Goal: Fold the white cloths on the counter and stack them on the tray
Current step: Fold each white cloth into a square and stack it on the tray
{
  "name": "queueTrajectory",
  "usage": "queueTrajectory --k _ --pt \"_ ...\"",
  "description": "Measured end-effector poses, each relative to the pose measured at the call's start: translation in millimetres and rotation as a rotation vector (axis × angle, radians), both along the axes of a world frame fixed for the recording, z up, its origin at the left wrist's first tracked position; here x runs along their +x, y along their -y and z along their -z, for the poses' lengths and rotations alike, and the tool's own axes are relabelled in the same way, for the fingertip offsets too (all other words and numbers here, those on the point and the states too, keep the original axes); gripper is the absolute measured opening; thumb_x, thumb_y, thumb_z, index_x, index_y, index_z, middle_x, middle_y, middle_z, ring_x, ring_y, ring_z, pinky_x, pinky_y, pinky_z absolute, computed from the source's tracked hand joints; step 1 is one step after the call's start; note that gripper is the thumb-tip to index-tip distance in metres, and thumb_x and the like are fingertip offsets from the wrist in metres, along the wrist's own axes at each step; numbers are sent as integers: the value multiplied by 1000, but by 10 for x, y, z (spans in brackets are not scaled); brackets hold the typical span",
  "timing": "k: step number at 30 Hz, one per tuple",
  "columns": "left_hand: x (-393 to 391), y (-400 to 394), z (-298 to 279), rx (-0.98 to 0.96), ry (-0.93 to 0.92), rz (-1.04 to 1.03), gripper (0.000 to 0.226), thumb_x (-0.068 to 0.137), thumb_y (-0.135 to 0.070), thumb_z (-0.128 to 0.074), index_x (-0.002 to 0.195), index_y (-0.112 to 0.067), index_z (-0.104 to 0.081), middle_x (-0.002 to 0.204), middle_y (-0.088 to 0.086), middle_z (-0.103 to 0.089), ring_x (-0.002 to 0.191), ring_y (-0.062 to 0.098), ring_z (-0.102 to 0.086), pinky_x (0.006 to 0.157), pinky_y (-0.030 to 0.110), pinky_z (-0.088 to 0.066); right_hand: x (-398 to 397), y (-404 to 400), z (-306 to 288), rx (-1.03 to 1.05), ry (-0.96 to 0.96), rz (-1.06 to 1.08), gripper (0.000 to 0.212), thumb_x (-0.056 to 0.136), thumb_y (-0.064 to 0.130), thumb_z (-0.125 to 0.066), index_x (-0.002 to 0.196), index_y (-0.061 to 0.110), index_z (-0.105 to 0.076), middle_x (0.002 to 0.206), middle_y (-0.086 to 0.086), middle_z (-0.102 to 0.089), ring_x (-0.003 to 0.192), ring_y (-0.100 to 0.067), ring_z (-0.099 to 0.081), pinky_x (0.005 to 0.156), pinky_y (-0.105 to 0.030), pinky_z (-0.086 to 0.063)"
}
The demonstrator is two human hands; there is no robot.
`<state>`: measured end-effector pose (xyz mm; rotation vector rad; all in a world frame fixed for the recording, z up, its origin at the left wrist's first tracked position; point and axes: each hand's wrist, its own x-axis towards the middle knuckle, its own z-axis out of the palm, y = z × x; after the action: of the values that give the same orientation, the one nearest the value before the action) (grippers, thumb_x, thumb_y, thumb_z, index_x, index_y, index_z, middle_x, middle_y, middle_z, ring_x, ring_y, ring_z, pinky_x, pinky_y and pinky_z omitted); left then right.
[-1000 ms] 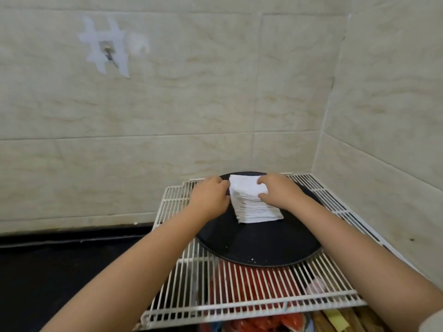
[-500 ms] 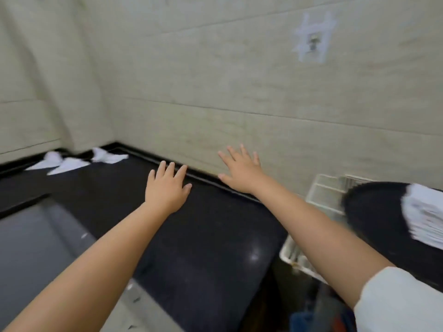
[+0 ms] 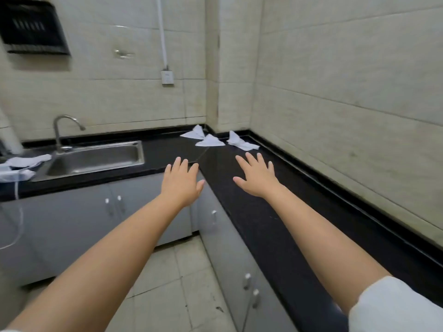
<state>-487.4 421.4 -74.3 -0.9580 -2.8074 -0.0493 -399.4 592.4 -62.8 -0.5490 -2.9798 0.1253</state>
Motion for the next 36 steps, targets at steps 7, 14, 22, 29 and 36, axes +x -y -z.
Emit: queueTrajectory --k 7,14,22,29,36 --pt "-1341 244 168 -3 35 -79 55 99 -41 -29 146 -16 -19 154 13 -16 144 29 -2 117 43 -9 -1377 25 187 -20 39 -49 62 96 41 -38 147 27 -7 157 -5 -1 144 -32 5 114 -53 -4" --pt "-2824 -251 410 -85 34 -120 55 99 -41 -28 146 -15 -18 155 13 -13 145 29 0 117 43 -8 -2911 -570 416 3 41 -84 62 95 40 -40 147 26 -8 157 -6 0 144 -32 4 114 -53 -8" --pt "-4514 -1036 298 -76 49 -110 56 99 -41 -28 147 -15 -16 156 13 -12 145 28 -1 117 43 -8 -4536 -1383 419 -14 61 -85 62 96 41 -37 147 25 -7 157 -7 0 143 -33 3 114 -53 -9" --pt "-5788 -1937 754 -76 130 10 57 99 -40 -28 147 -13 -15 156 12 -13 145 28 -3 117 41 -9 -5532 -2257 922 -29 129 26 63 95 43 -38 147 25 -8 157 -6 -2 143 -32 0 115 -52 -14" --pt "-7218 -3135 1276 -115 228 242 57 99 -40 -29 147 -13 -17 156 11 -12 145 26 -3 118 41 -9 -6545 -3089 1352 -110 226 245 63 96 42 -38 148 25 -6 157 -6 -2 143 -33 3 114 -52 -11"
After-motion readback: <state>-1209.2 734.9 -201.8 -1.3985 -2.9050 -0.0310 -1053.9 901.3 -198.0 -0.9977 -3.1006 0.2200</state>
